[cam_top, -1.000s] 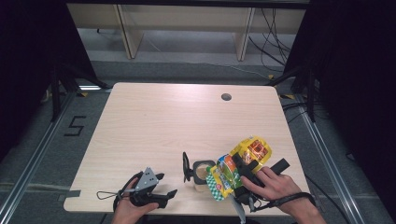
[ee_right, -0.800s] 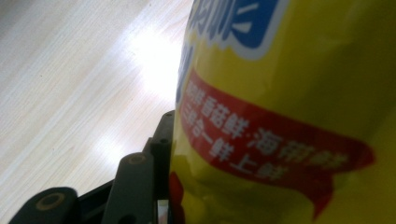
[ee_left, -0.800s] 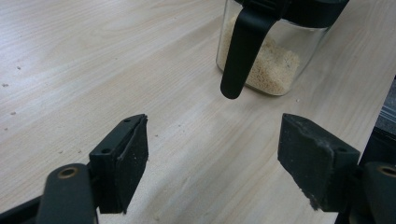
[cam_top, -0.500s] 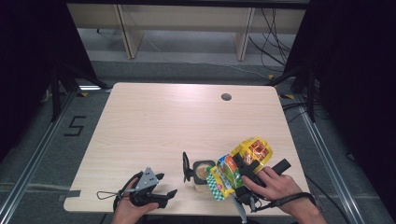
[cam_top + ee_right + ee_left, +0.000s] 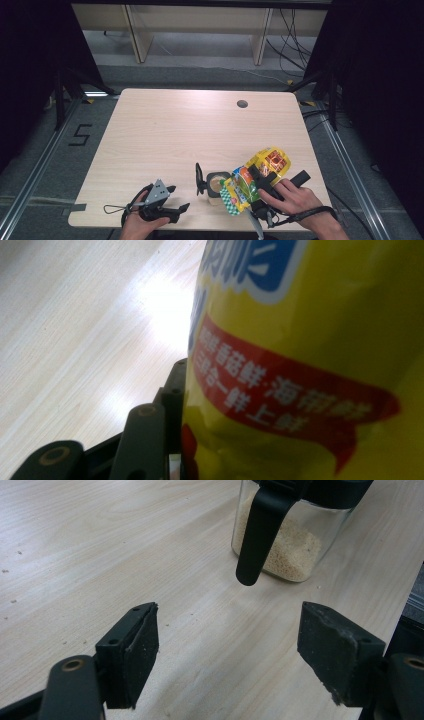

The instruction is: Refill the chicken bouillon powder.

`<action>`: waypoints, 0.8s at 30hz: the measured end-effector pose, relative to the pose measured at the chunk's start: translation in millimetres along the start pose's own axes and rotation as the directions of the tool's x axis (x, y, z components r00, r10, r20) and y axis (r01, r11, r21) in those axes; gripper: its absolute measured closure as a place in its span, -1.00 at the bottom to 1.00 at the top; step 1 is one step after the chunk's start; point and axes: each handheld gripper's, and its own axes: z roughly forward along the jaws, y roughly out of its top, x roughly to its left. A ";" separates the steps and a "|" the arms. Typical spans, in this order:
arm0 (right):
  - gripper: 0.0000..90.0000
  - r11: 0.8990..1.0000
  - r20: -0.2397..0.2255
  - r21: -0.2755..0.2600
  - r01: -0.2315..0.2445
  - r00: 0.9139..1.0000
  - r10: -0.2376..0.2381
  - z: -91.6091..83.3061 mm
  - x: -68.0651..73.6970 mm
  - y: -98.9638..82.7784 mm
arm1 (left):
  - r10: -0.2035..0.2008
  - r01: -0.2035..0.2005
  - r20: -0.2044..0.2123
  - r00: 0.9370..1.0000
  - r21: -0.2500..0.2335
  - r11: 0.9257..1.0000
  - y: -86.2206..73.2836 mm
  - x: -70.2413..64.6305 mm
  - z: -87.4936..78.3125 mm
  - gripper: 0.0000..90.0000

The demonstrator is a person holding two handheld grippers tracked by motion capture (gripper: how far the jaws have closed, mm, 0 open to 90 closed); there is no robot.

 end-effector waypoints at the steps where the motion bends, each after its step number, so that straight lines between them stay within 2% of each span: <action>1: 0.26 1.000 0.000 0.000 -0.002 1.000 0.002 -0.2 -0.1 0.4 | 0.006 -0.006 0.000 1.000 0.001 1.000 0.1 0.3 -0.1 -0.46; 3: 0.26 1.000 0.009 0.001 -0.005 1.000 0.005 -0.2 0.1 1.0 | -0.001 0.001 0.002 1.000 -0.001 1.000 0.0 0.0 0.0 -0.46; 4: 0.26 1.000 0.007 0.004 -0.025 1.000 0.025 -0.6 1.1 1.7 | -0.008 0.008 0.002 1.000 -0.001 1.000 -0.1 -0.5 0.0 -0.46; 5: 0.26 1.000 0.001 0.007 -0.030 1.000 0.030 -0.9 1.1 2.1 | 0.007 -0.007 0.000 1.000 0.001 1.000 0.0 0.4 -0.1 -0.46; 7: 0.26 0.999 -0.011 0.007 -0.032 0.999 0.032 -1.5 1.7 3.0 | -0.006 0.006 0.002 1.000 -0.003 1.000 -0.2 -0.4 0.1 -0.46; 8: 0.26 1.000 -0.002 -0.005 -0.003 1.000 0.003 -0.7 -0.4 2.9 | -0.007 0.007 0.002 1.000 -0.002 1.000 -0.2 -0.4 0.1 -0.46; 9: 0.26 1.000 0.001 -0.006 0.000 1.000 0.000 -0.5 -0.6 3.2 | 0.010 -0.010 0.002 1.000 0.008 1.000 0.0 0.8 -0.7 -0.46; 13: 0.26 1.000 0.012 -0.008 -0.003 1.000 0.004 -0.9 -0.7 3.9 | -0.001 0.001 0.002 1.000 -0.001 1.000 0.0 0.0 0.0 -0.46; 14: 0.26 1.000 -0.001 -0.001 -0.028 1.000 0.028 -1.4 0.2 4.9 | -0.007 0.007 0.001 1.000 -0.001 1.000 -0.2 -0.4 0.0 -0.46; 16: 0.26 1.000 -0.003 -0.005 -0.024 1.000 0.024 -1.7 -0.4 5.7 | 0.006 -0.006 -0.001 1.000 0.001 1.000 0.1 0.4 0.0 -0.46; 17: 0.26 1.000 0.005 -0.012 -0.001 1.000 0.001 -1.7 -1.8 5.3 | -0.003 0.003 -0.002 1.000 0.002 1.000 -0.2 0.0 0.0 -0.46; 18: 0.26 1.000 0.022 -0.015 -0.005 1.000 0.006 -2.0 -0.6 5.5 | 0.010 -0.010 -0.006 1.000 0.013 1.000 -0.1 1.2 -0.7 -0.46; 20: 0.26 1.000 0.021 -0.014 -0.009 1.000 0.009 -2.2 -0.9 6.3 | 0.012 -0.012 0.002 1.000 0.010 1.000 0.1 1.1 -0.8 -0.46; 21: 0.26 1.000 -0.002 -0.015 -0.007 1.000 0.007 -2.2 -1.8 6.7 | 0.012 -0.012 0.001 1.000 0.008 1.000 0.0 1.0 -0.7 -0.46; 22: 0.26 1.000 0.024 -0.013 -0.023 0.999 0.024 -2.5 -0.7 7.4 | 0.007 -0.007 0.001 1.000 0.009 1.000 -0.1 0.8 -0.6 -0.46; 24: 0.26 1.000 0.030 -0.015 -0.023 0.999 0.024 -2.0 -2.3 8.2 | 0.023 -0.023 -0.010 1.000 0.022 1.000 0.1 2.3 -1.3 -0.46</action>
